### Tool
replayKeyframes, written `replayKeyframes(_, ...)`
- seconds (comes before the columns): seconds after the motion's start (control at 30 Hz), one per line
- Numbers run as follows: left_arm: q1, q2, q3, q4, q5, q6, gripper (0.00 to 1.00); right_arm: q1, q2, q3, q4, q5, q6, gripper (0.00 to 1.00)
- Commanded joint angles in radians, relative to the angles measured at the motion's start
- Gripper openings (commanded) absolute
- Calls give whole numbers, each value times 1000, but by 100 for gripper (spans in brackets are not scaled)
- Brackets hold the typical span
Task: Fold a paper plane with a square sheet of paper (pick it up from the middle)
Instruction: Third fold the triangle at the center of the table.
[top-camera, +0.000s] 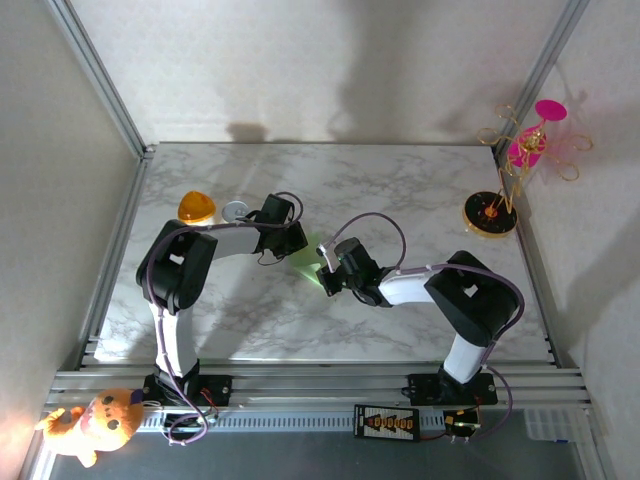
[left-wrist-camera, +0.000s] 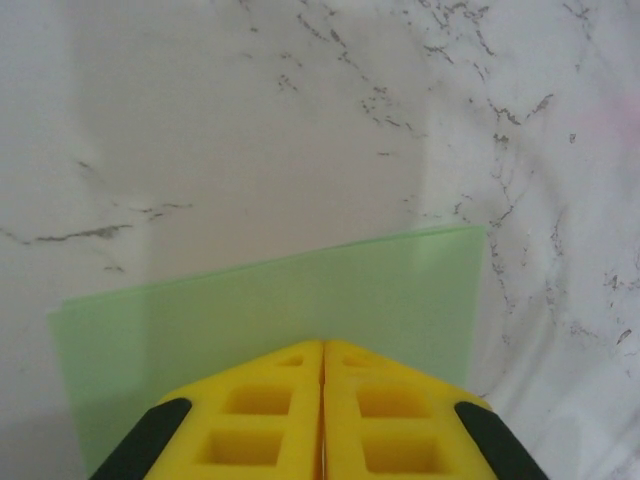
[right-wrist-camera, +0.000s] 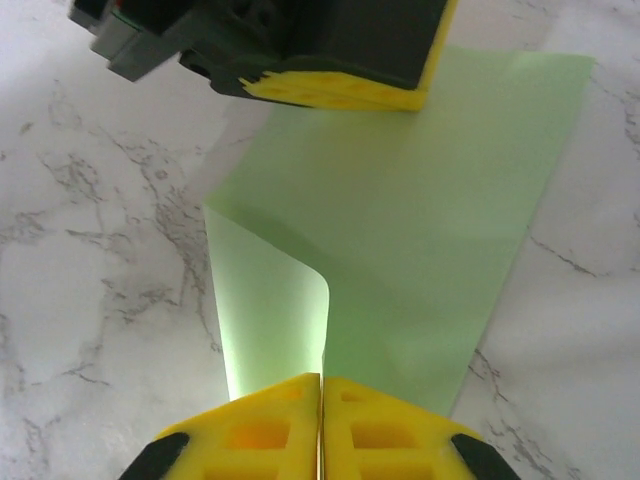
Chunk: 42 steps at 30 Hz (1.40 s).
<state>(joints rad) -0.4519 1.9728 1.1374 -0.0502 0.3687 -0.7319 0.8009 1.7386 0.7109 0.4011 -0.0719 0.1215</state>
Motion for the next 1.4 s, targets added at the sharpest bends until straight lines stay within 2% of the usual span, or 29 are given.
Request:
replayKeyframes(0.0,-18,49,-4,-79,-29,19,8,-6,19,28,-25,32,16,10)
replayKeyframes(1.37,-24,55,-8,-73,-22,23,8,-7,67,71,-70,30,15,11)
